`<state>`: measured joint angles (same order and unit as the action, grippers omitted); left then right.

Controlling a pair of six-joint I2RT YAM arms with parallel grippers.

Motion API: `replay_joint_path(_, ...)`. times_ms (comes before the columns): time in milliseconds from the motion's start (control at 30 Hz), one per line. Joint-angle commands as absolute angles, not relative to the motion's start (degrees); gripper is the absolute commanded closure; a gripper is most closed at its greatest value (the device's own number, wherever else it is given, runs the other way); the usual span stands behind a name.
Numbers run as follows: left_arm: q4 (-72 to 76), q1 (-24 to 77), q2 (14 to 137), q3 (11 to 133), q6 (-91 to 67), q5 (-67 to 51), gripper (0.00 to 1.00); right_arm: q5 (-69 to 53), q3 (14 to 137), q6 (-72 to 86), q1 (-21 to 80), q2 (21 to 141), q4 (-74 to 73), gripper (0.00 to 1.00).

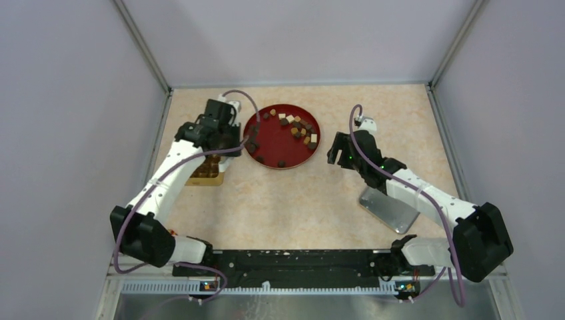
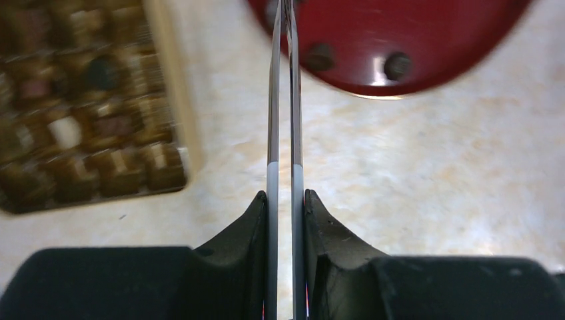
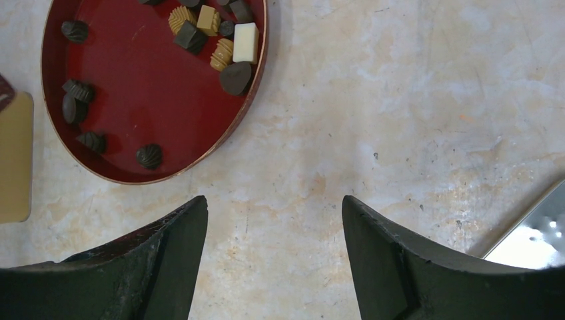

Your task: Pack the chocolate

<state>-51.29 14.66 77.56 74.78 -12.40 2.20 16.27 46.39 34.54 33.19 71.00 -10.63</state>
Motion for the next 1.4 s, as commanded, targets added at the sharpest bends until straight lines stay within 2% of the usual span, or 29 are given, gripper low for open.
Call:
replay_joint_path(0, -45.02, 23.26, 80.26, 76.72, -14.13, -2.52, 0.89, 16.38, 47.64, 34.68, 32.61, 69.53, -9.23, 0.28)
replay_joint_path(167, -40.45, 27.74, 84.87, 77.12, -15.6, -5.22, 0.84, 17.55, 46.92, 34.78, 32.61, 67.6, -10.91, 0.28)
replay_joint_path(533, -36.98, 30.25, 92.63, 80.5, -11.52, -5.7, 0.65, 17.63, 46.49, 34.96, 32.6, 66.83, -11.01, 0.28)
replay_joint_path(900, -36.72, 30.4, 97.16, 82.91, -10.22, -4.67, 0.6, 17.62, 47.35, 34.98, 32.61, 67.57, -11.23, 0.28)
replay_joint_path(1367, -35.68, 30.41, 102.14, 86.51, -9.76, -6.18, 0.6, 17.93, 48.45, 34.49, 32.61, 68.27, -11.81, 0.28)
